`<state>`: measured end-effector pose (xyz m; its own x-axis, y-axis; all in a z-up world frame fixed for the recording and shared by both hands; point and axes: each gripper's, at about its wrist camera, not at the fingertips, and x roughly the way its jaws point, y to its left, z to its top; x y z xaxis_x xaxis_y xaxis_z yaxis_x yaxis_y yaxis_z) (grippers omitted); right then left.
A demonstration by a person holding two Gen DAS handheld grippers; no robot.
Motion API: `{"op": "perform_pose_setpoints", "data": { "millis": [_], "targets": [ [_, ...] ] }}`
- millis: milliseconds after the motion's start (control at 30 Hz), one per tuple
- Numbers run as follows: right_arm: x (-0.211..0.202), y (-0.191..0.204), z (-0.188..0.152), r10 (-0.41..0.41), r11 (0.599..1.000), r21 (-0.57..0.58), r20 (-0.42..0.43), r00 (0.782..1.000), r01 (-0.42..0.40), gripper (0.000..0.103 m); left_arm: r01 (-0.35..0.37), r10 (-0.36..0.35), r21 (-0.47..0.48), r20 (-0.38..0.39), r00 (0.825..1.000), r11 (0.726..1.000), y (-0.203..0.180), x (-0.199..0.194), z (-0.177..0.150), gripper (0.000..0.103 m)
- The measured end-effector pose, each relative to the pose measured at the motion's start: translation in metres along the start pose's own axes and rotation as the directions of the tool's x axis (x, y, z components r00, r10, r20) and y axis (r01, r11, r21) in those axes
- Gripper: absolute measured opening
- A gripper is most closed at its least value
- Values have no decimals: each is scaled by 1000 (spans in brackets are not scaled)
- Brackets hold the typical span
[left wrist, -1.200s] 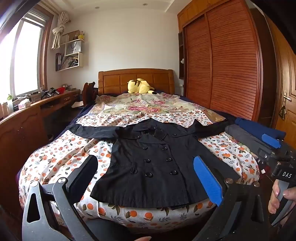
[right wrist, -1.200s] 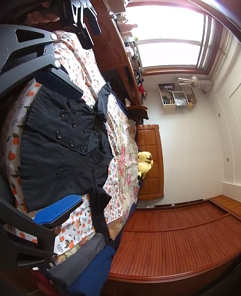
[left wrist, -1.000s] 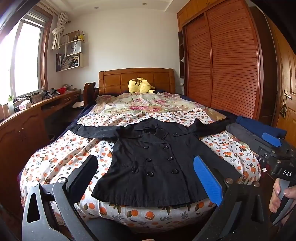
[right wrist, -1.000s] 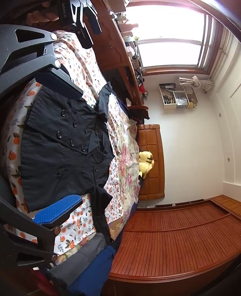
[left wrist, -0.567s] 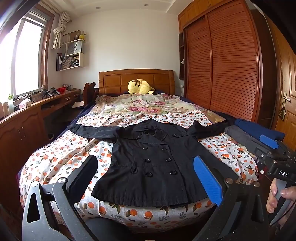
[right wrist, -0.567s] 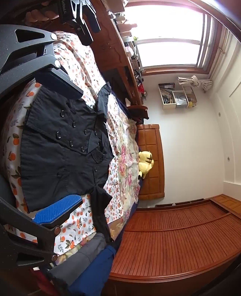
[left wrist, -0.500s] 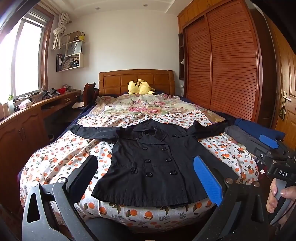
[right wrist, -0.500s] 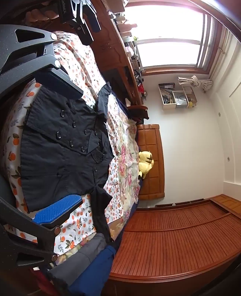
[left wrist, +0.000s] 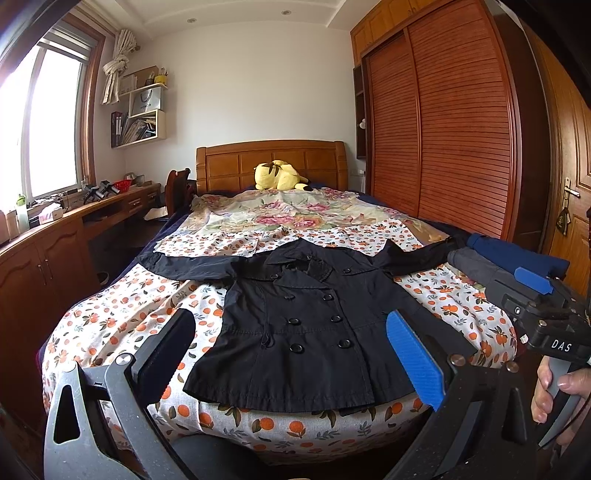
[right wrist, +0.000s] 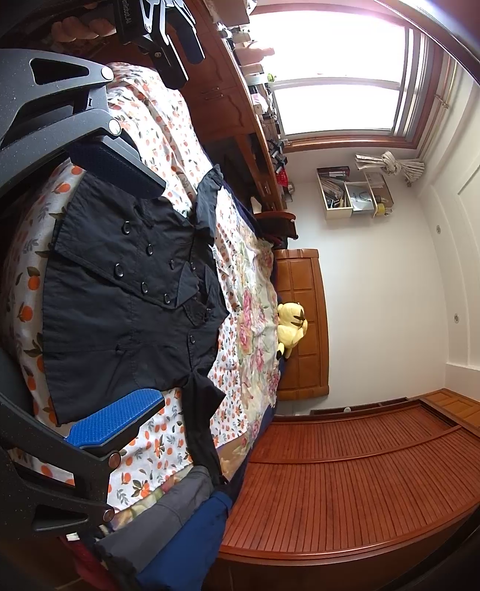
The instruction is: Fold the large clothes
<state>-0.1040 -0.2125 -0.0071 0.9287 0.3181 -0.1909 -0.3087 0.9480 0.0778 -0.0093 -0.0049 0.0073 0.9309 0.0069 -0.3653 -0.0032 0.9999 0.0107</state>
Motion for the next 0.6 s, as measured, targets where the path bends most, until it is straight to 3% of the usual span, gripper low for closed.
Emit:
{"op": "perform_pose_setpoints", "data": {
  "millis": [600],
  "targets": [
    [-1,1,0,3,1000,1,2,1000,-3,102,1,-1,0,-4,1000,1000,-1,-1,0,103]
  ]
}}
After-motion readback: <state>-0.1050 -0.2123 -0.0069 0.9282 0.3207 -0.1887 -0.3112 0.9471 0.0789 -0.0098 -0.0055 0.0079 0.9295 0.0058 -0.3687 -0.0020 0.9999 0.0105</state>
